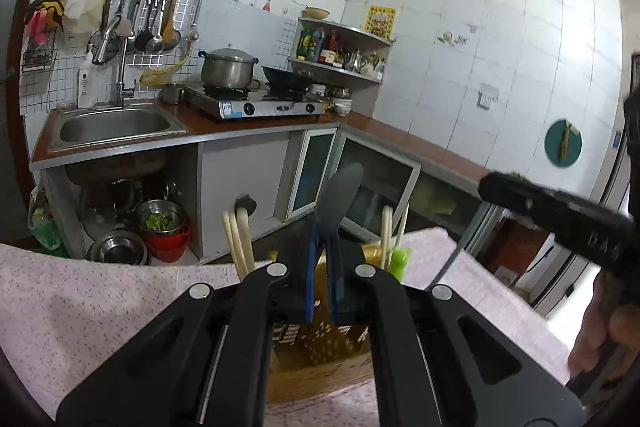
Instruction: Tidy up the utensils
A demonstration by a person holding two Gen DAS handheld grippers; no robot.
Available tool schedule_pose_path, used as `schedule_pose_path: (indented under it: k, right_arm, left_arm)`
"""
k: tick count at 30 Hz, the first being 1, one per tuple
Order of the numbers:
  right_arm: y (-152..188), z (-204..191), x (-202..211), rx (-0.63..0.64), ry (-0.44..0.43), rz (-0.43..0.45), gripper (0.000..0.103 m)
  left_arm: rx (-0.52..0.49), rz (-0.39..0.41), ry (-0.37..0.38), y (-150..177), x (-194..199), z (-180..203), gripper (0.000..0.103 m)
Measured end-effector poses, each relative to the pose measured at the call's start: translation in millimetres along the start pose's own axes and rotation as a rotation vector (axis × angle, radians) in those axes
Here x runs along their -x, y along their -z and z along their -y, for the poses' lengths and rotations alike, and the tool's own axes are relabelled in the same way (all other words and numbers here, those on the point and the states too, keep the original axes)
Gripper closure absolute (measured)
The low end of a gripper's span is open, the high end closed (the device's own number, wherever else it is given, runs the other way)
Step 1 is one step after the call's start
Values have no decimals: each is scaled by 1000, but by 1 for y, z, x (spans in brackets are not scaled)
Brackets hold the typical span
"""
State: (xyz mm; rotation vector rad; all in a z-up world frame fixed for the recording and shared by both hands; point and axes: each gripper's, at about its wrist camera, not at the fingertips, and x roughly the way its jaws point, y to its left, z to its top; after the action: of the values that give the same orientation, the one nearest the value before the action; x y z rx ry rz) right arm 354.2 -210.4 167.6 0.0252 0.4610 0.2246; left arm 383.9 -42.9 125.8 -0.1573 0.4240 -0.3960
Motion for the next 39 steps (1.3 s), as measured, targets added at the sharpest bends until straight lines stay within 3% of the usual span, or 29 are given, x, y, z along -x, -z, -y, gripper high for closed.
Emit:
schedule_pose_path:
  k: [13, 18, 19, 20, 21, 22, 26, 29, 31, 39]
  right_arm:
    - [63, -1, -57, 12, -19, -84, 96]
    - [75, 6, -61, -11, -41, -77, 95]
    - [75, 9, -59, -24, -38, -76, 93]
    - [74, 9, -57, -33, -35, -75, 88]
    - [74, 13, -52, -50, -35, -69, 61]
    - [73, 14, -47, -63, -34, -54, 35]
    - [77, 18, -17, -75, 8, 0, 34]
    - [90, 19, 5, -82, 49, 19, 27]
    - [101, 15, 20, -73, 81, 41, 18]
    - [151, -13, 83, -65, 133, 108, 5]
  left_arm:
    - [26, -96, -8, 61, -27, -27, 99]
    - [42, -105, -18, 63, -20, -31, 98]
    - [46, -107, -16, 61, -17, -33, 94]
    - [55, -108, -12, 59, -12, -34, 82]
    - [61, -105, -13, 58, -5, -33, 75]
    - [61, -98, -16, 57, 1, -30, 60]
    - [14, -43, -75, 53, 41, -24, 25]
    - [12, -18, -110, 58, 70, -24, 11]
    - [-3, 20, -154, 65, 92, -23, 5]
    - [-33, 85, -245, 107, 158, -4, 5]
